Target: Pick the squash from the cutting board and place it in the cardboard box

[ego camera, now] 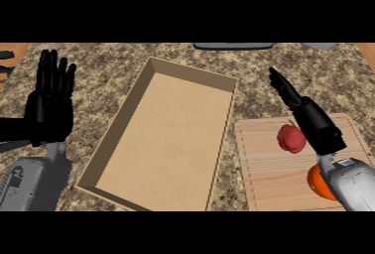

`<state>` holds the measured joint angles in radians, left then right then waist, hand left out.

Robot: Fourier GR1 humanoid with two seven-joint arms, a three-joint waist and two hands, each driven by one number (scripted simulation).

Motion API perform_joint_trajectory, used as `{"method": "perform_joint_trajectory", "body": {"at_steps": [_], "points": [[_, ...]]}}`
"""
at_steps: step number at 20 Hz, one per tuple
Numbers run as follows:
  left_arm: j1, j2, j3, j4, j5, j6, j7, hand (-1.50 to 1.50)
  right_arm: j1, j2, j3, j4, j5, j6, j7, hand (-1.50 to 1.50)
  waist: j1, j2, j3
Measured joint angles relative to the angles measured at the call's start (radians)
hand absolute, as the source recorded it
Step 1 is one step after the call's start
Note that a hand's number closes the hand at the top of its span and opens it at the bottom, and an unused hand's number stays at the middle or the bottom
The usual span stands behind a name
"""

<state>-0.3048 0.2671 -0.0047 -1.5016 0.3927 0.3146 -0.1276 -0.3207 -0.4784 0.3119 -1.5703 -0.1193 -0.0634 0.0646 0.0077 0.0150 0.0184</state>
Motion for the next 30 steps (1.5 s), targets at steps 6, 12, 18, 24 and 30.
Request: {"method": "perform_joint_trajectory", "body": {"at_steps": [6, 12, 18, 24, 30], "points": [[0.116, 0.178, -0.018, 0.112, -0.167, 0.017, 0.062, 0.00, 0.140, -0.014, -0.125, 0.001, -0.171, 0.077, -0.096, -1.50, -0.032, -0.011, -0.008], [0.205, 0.274, -0.052, 0.190, -0.264, 0.012, 0.108, 0.00, 0.289, -0.203, -0.122, 0.062, 0.029, 0.115, -0.322, -1.50, -0.049, -0.014, -0.014], [0.219, 0.298, -0.072, 0.222, -0.312, 0.008, 0.130, 0.00, 0.435, -0.211, -0.247, 0.233, -0.107, 0.292, -0.727, -1.50, -0.040, -0.013, -0.013], [0.193, 0.301, -0.077, 0.245, -0.332, -0.018, 0.140, 0.00, 0.424, -0.330, -0.299, 0.400, 0.049, 0.297, -0.938, -1.50, -0.015, -0.012, -0.016], [0.185, 0.294, -0.082, 0.234, -0.352, -0.020, 0.153, 0.00, 0.377, -0.453, -0.243, 0.403, 0.224, 0.301, -0.890, -1.50, -0.002, -0.014, -0.018]]}}
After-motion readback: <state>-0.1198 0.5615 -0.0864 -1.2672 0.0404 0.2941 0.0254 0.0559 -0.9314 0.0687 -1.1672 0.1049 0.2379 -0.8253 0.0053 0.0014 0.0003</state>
